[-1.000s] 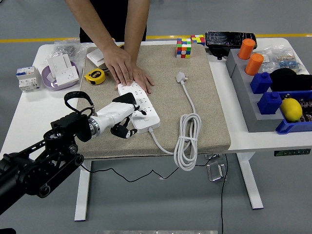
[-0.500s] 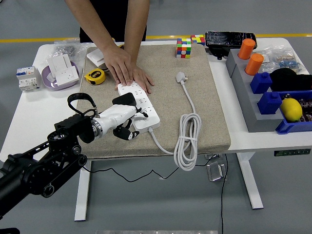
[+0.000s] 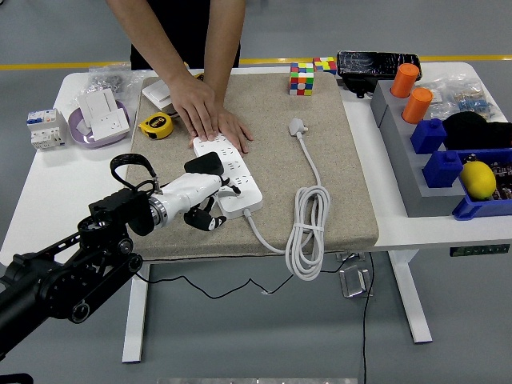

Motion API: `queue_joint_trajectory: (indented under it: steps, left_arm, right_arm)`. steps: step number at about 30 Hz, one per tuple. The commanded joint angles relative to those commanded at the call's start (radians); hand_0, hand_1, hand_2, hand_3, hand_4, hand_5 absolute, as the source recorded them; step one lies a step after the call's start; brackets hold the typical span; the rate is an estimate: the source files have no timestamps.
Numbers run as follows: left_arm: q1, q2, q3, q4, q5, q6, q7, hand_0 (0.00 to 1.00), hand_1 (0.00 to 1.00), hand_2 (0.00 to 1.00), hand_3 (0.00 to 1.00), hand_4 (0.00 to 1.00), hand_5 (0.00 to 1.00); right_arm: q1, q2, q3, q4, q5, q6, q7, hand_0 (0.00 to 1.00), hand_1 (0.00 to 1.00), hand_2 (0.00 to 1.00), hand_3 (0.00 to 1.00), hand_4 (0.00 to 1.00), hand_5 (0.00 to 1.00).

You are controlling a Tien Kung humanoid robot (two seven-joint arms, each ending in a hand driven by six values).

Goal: Pick up the plug,place it near the board,insert it into the board,press the button

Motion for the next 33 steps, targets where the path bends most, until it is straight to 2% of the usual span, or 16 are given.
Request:
queue_joint_trajectory:
  steps: [33]
  left_arm:
    - [0.007, -0.011, 0.015, 0.036, -0.007, 0.004, -0.003, 0.148, 0.023, 0.146, 0.768, 0.67, 0.002]
  right_arm:
    - [-0.004, -0.001, -0.003, 0.0, 0.001, 0.0, 0.0, 0.888, 0.807, 0.772, 0.808, 0.998, 0.998]
